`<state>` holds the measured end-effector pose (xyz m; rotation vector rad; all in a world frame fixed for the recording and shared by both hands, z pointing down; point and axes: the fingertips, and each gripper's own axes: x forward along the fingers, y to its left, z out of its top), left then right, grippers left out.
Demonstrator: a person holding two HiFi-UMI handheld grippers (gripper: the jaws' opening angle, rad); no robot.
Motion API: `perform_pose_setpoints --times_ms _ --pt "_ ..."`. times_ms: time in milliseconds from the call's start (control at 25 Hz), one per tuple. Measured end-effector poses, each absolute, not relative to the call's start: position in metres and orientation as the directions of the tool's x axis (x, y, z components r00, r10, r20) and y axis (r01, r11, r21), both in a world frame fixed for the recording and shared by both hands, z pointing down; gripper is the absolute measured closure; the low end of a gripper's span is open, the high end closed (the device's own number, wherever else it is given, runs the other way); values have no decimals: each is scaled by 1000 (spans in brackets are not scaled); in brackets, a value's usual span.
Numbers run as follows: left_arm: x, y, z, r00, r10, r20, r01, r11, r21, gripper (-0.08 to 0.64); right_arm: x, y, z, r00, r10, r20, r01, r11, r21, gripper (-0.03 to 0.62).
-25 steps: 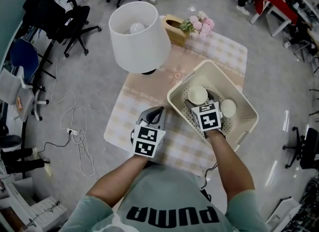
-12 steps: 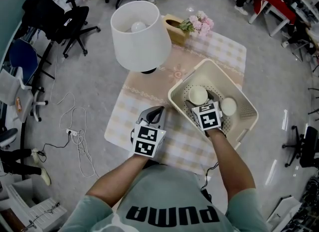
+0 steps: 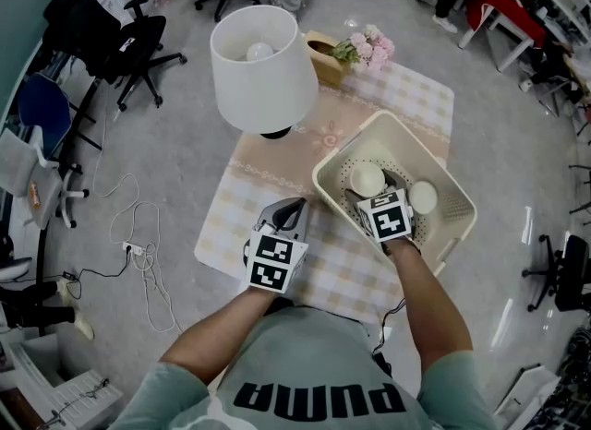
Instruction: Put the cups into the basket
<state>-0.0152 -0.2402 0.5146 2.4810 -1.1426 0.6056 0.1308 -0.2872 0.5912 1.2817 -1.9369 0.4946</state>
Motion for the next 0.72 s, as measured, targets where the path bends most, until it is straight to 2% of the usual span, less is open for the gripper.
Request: perform_pose_setpoints --times_ms 360,720 --pt "-12 -235 506 597 -633 492 -768 -628 125 558 128 -286 566 -240 -654 717 -898 431 92 202" --pt "-3 -230 484 628 -636 449 -750 -649 130 558 129 -283 507 -233 -764 602 -908 392 146 204"
